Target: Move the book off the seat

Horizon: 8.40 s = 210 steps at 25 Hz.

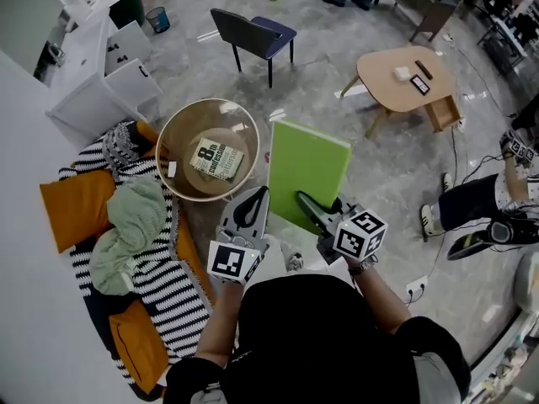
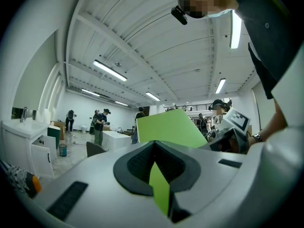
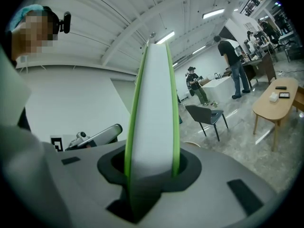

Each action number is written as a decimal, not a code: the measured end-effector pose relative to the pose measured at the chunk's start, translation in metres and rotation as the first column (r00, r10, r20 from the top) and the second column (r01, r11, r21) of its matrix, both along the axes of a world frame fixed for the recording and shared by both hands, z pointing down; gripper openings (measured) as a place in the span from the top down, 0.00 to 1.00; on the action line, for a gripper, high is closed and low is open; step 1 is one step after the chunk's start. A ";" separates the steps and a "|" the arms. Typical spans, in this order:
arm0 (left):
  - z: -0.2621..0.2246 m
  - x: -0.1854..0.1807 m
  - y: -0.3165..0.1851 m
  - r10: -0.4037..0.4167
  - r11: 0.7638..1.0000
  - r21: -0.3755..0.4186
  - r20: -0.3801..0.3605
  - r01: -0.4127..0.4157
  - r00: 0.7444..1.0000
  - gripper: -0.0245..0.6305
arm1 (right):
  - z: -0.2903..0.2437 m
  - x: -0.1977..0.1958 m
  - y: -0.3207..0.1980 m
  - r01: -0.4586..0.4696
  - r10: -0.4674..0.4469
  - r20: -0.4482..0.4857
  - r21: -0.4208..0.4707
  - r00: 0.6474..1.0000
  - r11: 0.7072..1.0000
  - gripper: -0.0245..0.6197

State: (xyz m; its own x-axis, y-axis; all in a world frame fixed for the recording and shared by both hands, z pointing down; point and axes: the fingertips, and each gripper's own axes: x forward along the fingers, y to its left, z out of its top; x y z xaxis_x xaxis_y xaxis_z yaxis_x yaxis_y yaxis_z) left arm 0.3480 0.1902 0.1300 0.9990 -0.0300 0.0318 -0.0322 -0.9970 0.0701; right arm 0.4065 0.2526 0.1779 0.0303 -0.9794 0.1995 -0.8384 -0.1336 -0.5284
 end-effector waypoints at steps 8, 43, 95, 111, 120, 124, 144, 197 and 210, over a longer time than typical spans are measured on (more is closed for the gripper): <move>0.008 0.035 -0.069 -0.033 0.999 -0.020 0.014 0.033 0.999 0.95 | 0.005 0.037 -0.070 0.027 -0.027 -0.007 -0.040 1.000 0.999 0.76; 0.060 0.102 -0.250 -0.209 0.974 -0.068 0.093 0.216 0.973 0.95 | 0.086 0.113 -0.270 0.209 -0.192 0.119 -0.153 0.974 0.966 0.76; 0.347 0.229 -0.387 -0.484 0.805 -0.179 0.354 0.566 0.800 0.95 | 0.511 0.224 -0.431 0.559 -0.378 0.420 -0.511 0.825 0.653 0.75; 0.398 0.207 -0.407 -0.507 0.771 -0.189 0.394 0.608 0.766 0.95 | 0.552 0.189 -0.477 0.656 -0.468 0.461 -0.486 0.754 0.577 0.75; 0.405 0.208 -0.409 -0.503 0.773 -0.189 0.398 0.605 0.767 0.95 | 0.567 0.200 -0.475 0.625 -0.408 0.479 -0.515 0.777 0.586 0.73; 0.406 0.210 -0.407 -0.495 0.780 -0.189 0.399 0.597 0.772 0.95 | 0.571 0.208 -0.471 0.612 -0.403 0.463 -0.534 0.789 0.584 0.71; 0.411 0.217 -0.399 -0.461 0.801 -0.184 0.417 0.569 0.783 0.95 | 0.597 0.245 -0.457 0.502 -0.353 0.358 -0.650 0.864 0.570 0.47; 0.383 0.163 -0.365 -0.418 0.859 -0.169 0.312 0.483 0.853 0.95 | 0.455 0.222 -0.443 0.244 -0.281 -0.006 -0.483 0.960 0.841 0.82; 0.360 0.080 -0.342 -0.437 0.859 -0.148 0.287 0.491 0.852 0.95 | 0.384 0.135 -0.418 0.234 -0.275 -0.055 -0.385 0.960 0.893 0.94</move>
State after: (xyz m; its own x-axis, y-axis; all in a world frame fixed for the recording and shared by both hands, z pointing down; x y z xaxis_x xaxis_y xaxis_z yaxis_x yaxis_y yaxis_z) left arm 0.4282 -0.1516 0.4900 0.8309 -0.4540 0.3217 -0.5292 -0.8234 0.2049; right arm 0.5417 -0.1651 0.5623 -0.1695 -0.8116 0.5591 -0.9177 -0.0768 -0.3897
